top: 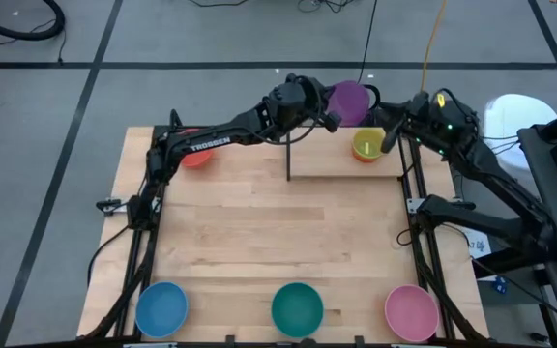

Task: Place and stack bowls onto a shelf
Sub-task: Stack the small purple bowl on top of the small yellow bowl on the shelf

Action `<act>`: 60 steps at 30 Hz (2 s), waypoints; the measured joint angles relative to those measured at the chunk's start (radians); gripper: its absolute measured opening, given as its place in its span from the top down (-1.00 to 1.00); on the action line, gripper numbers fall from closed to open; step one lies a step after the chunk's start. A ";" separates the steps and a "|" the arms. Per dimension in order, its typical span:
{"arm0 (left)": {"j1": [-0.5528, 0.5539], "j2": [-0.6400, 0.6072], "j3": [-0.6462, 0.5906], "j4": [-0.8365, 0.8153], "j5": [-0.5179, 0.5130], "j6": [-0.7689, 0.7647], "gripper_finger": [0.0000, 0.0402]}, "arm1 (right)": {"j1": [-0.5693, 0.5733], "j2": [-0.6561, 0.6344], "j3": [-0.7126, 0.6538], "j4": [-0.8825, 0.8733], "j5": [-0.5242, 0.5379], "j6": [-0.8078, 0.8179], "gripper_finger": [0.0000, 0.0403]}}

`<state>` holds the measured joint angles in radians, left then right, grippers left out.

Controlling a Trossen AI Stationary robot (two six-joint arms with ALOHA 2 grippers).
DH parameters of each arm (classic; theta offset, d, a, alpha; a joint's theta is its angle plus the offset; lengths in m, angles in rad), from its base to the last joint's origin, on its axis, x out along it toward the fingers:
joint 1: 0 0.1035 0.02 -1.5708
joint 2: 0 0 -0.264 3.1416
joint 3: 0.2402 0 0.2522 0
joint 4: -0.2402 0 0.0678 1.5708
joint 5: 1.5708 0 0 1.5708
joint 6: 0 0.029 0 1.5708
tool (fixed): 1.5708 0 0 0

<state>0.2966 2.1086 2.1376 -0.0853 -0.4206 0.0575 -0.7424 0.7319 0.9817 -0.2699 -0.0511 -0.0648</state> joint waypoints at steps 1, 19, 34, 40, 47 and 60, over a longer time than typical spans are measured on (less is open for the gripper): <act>0.001 0.000 0.000 0.008 0.000 0.002 0.99 | 0.000 0.009 0.000 0.014 -0.001 0.000 0.40; 0.052 0.000 0.000 0.046 -0.002 0.020 0.99 | 0.033 0.120 0.000 0.157 -0.003 0.099 0.41; 0.043 -0.001 0.000 0.054 -0.019 0.040 0.99 | 0.035 0.206 0.000 0.271 0.216 0.078 0.41; 0.011 -0.002 0.000 0.042 -0.028 0.041 0.99 | 0.033 0.210 0.000 0.311 0.248 0.077 0.41; -0.016 -0.002 0.000 0.001 -0.022 0.063 0.99 | 0.033 0.228 0.000 0.310 0.303 0.075 0.77; -0.025 -0.002 0.000 0.014 0.000 0.064 0.57 | 0.032 0.226 0.000 0.291 0.327 0.030 1.00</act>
<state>0.2720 2.1071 2.1372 -0.0709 -0.4202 0.1219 -0.7105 0.9580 0.9813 0.0213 0.2755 -0.0347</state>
